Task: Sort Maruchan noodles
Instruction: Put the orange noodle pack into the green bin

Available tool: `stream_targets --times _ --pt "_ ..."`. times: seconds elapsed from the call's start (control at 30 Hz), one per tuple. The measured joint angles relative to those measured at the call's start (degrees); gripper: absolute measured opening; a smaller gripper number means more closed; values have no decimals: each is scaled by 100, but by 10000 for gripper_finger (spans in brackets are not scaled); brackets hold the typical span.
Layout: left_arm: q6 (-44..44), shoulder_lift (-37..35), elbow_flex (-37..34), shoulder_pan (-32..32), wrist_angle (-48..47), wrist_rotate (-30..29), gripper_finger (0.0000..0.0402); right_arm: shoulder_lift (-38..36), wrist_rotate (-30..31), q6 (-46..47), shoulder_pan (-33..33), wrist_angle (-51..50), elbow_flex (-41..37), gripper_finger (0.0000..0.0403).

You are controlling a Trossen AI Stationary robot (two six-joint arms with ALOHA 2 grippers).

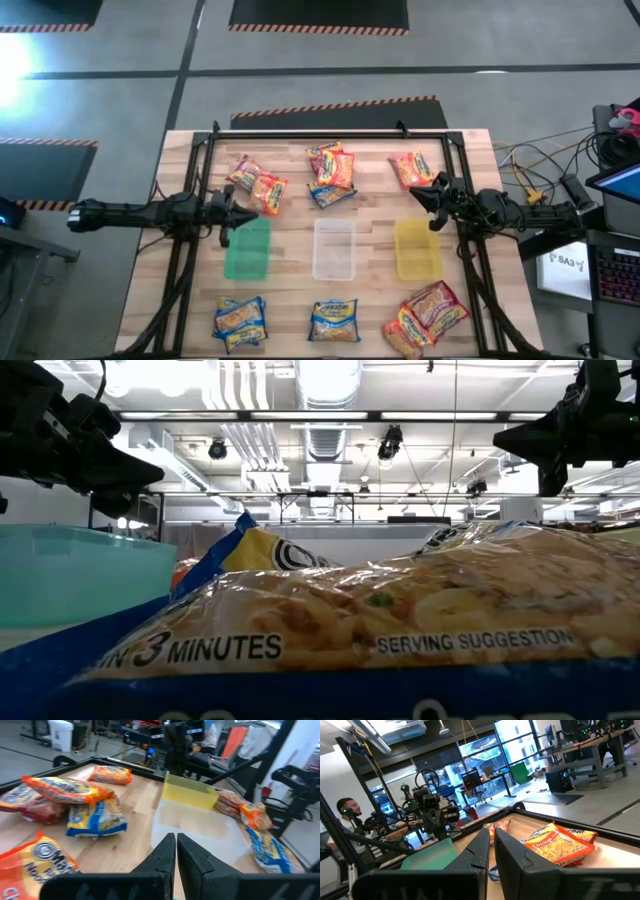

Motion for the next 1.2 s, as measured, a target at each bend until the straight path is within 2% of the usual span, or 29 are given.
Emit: stream_targets --times 0.3,0.57,0.8,1.2 --pt "-11 2 0 0 154 -1196 0 -1 0 0 0 -2 -1 18" --pt "-60 2 0 2 191 -1234 0 0 0 0 1 0 -1 18" --pt "253 0 0 7 441 -1514 0 -1 0 0 1 -2 -1 18" --pt "-257 11 0 7 451 -1481 0 0 0 -2 0 0 1 18"
